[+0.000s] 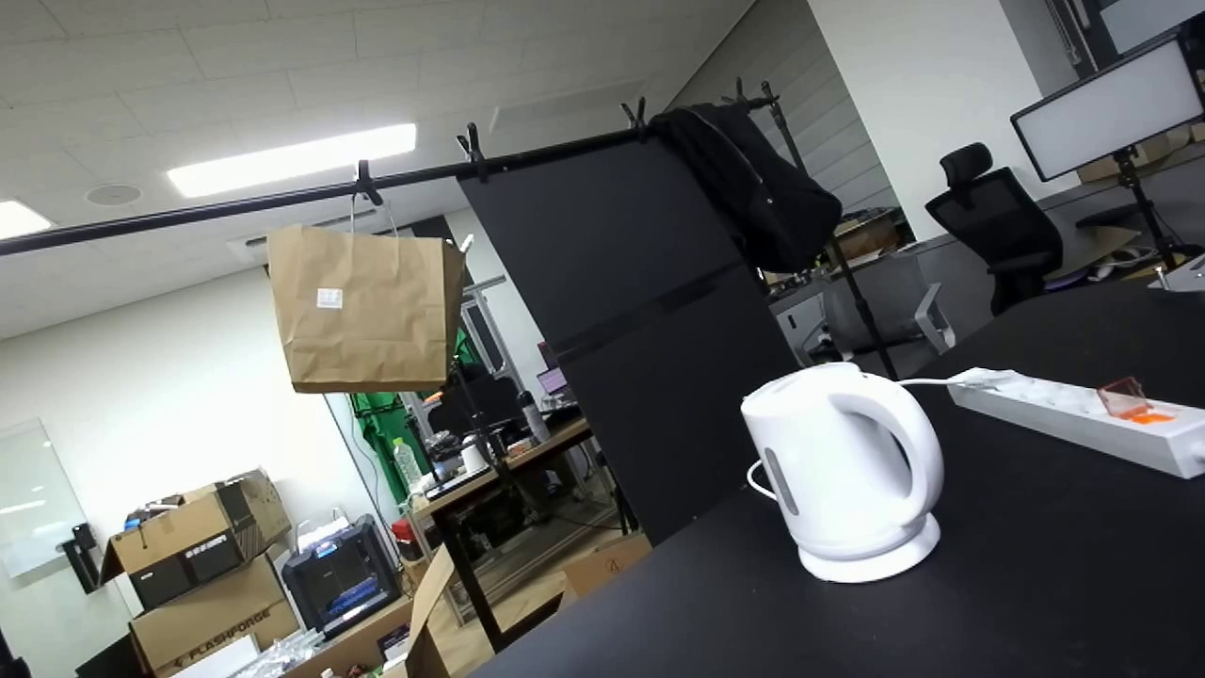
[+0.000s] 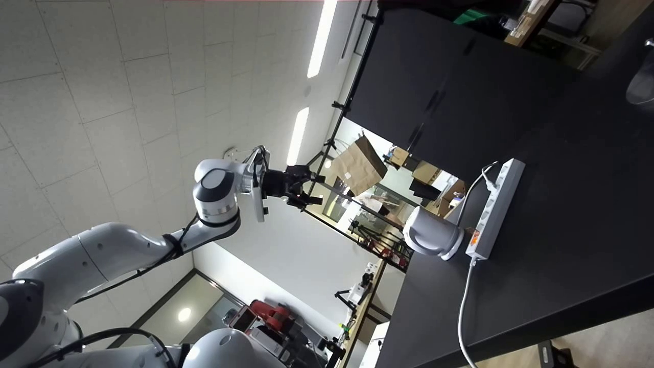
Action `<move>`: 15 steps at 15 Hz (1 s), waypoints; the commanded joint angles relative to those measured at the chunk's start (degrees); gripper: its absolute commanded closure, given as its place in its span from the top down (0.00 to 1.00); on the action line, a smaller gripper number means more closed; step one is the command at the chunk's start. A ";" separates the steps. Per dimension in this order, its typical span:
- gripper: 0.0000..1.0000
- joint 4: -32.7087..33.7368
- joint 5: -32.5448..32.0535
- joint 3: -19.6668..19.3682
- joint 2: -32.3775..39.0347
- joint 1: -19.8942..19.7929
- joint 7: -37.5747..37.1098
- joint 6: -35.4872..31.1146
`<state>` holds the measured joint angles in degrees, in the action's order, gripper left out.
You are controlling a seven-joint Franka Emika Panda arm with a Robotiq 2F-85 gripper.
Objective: Turn off the switch on the adapter
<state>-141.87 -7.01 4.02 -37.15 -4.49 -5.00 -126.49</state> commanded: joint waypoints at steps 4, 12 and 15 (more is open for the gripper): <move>1.00 -3.68 -2.21 -1.20 6.64 -1.40 -0.57 -17.16; 0.67 -3.42 -4.69 -1.05 26.75 -5.56 -2.28 -36.91; 0.45 -1.99 -5.23 -0.34 32.58 -6.91 -4.28 -38.74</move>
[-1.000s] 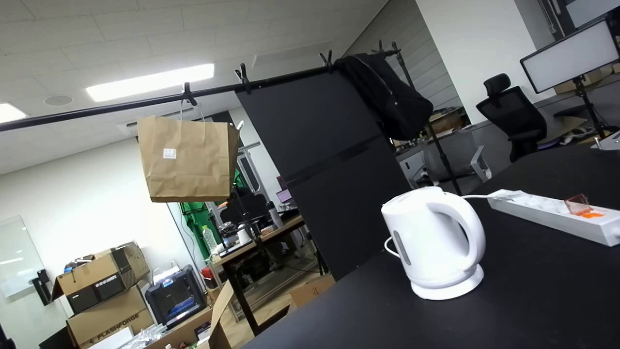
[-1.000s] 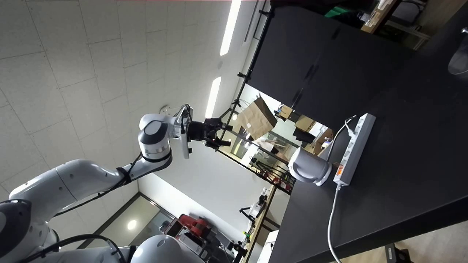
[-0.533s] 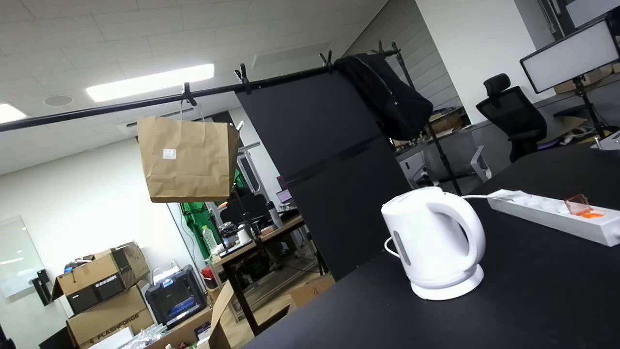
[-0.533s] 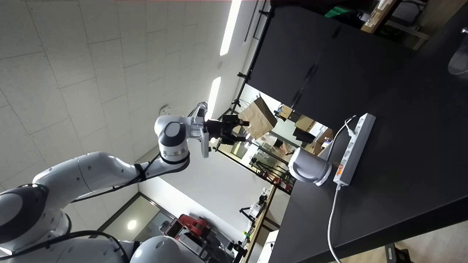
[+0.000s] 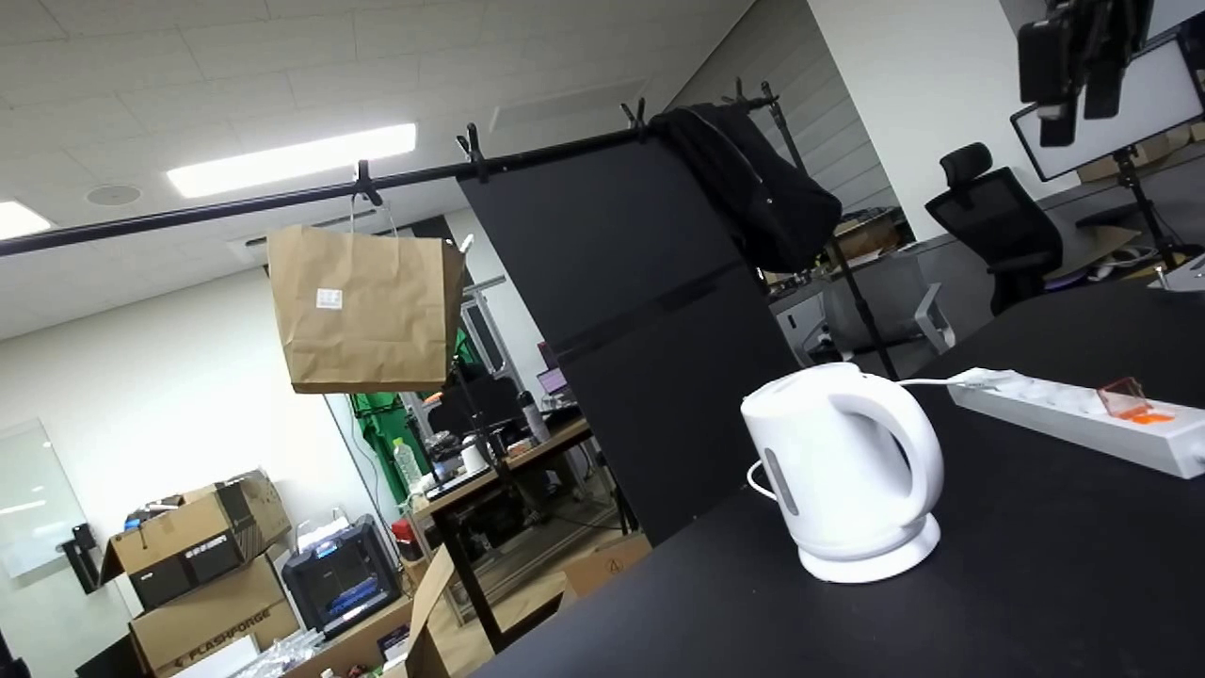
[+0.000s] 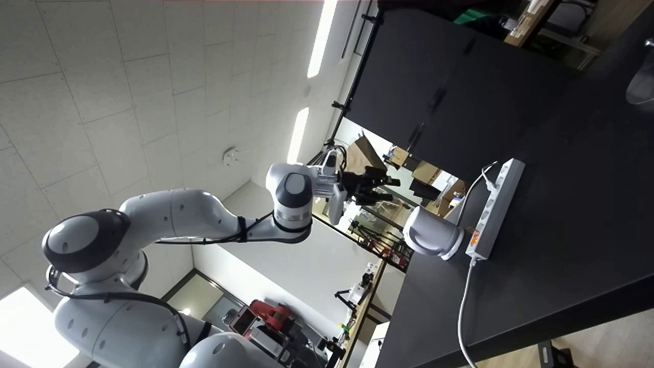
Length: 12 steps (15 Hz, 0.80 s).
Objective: Turn off the switch on the adapter
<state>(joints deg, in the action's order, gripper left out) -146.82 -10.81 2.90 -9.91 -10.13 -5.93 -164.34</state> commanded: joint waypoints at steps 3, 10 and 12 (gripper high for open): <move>0.25 4.37 -0.77 0.67 9.25 -0.89 -5.15 -0.85; 0.01 4.60 -0.51 0.30 12.11 -0.58 -10.07 -0.69; 0.01 5.08 0.26 -2.78 12.65 2.51 -10.21 -0.35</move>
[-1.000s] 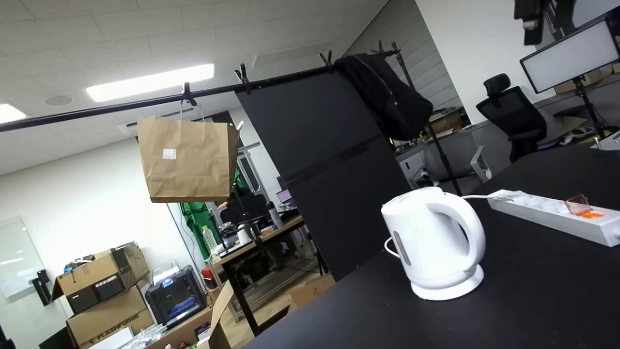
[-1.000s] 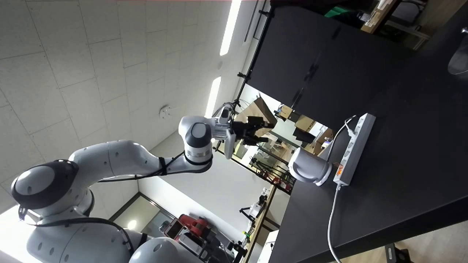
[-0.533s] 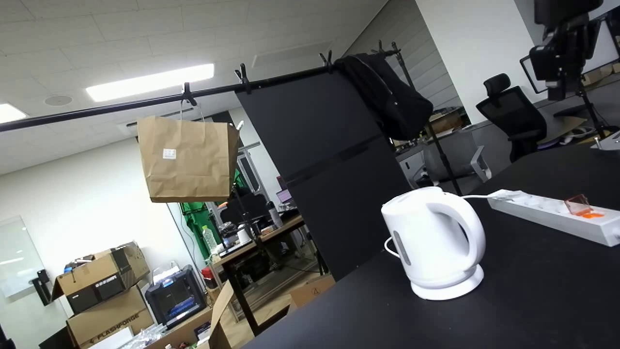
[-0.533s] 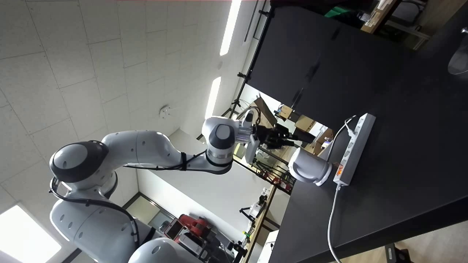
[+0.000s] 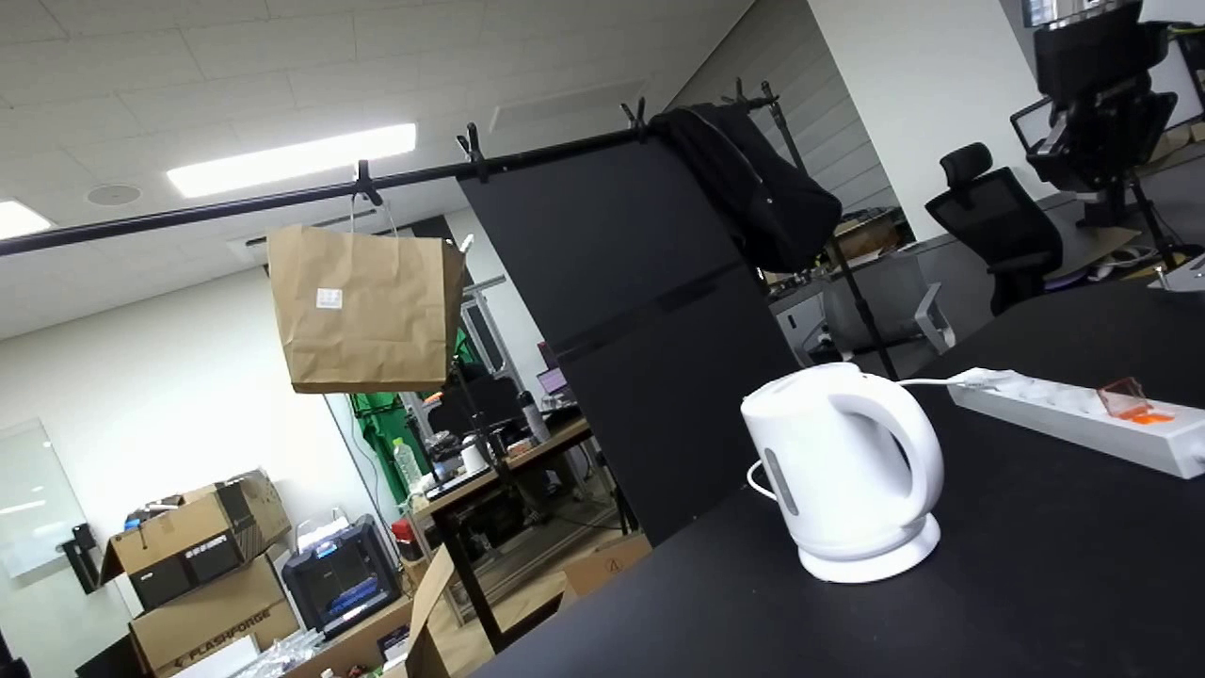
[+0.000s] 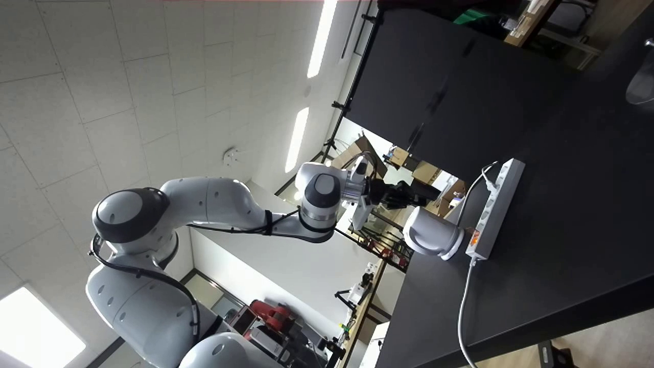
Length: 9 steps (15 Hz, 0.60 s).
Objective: Turn off the switch on the adapter
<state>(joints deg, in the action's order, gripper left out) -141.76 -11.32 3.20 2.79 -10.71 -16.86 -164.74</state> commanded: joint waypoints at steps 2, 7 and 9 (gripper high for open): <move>0.01 0.07 0.77 -3.08 -0.04 3.10 0.58 0.10; 0.01 0.09 0.77 -3.08 -0.04 3.10 0.43 0.11; 0.00 0.14 -0.07 -0.09 0.61 -0.04 -0.70 -1.16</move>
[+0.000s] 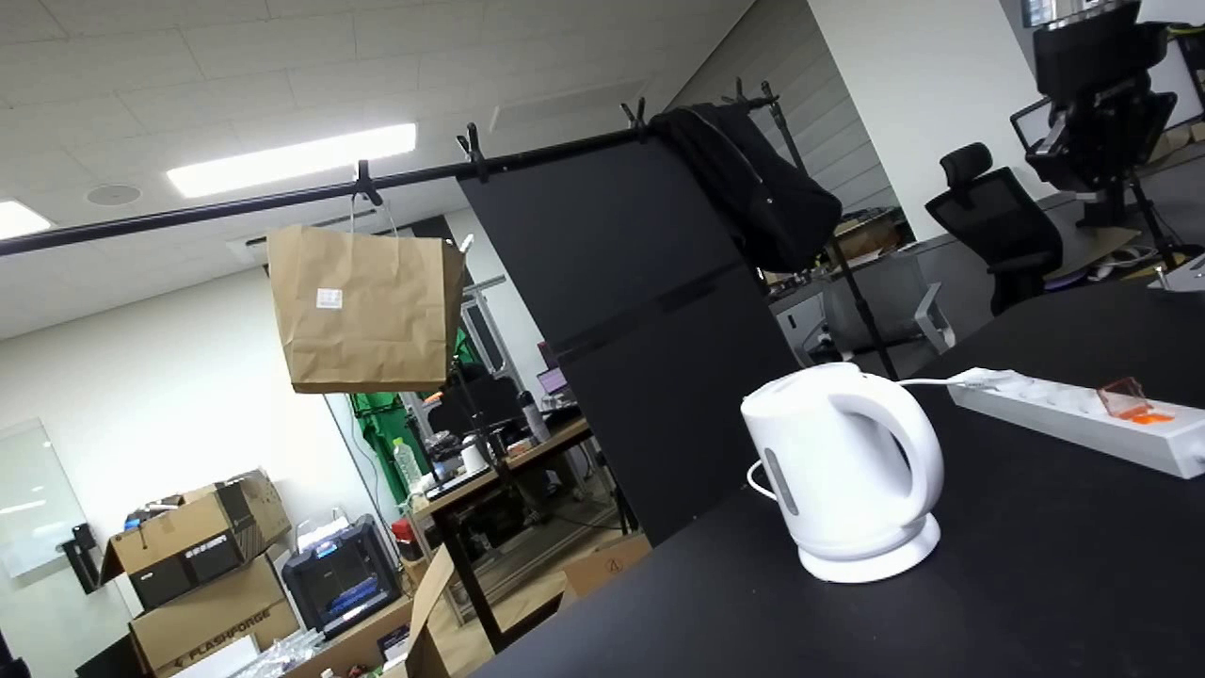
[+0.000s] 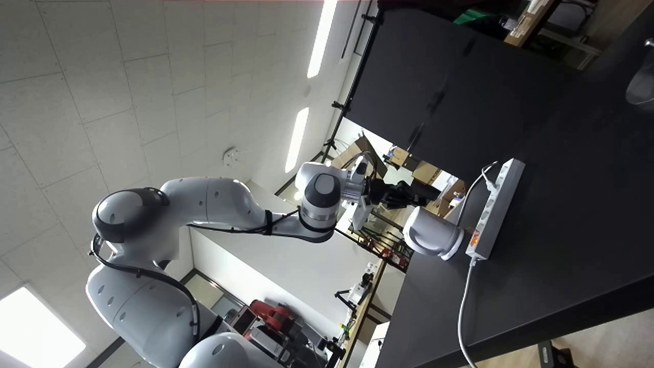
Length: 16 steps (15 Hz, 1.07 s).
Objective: Turn off the switch on the adapter
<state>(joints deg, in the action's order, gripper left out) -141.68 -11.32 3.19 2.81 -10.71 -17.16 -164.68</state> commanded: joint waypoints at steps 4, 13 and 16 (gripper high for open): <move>0.00 1.04 9.91 -3.20 3.92 4.12 4.84 -3.18; 0.00 6.07 28.50 1.00 12.52 1.59 17.45 -1.99; 0.00 8.13 31.97 3.56 15.19 -0.98 21.61 -1.94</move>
<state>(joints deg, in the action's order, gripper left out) -136.99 17.57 4.36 15.15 -8.96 0.87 -167.78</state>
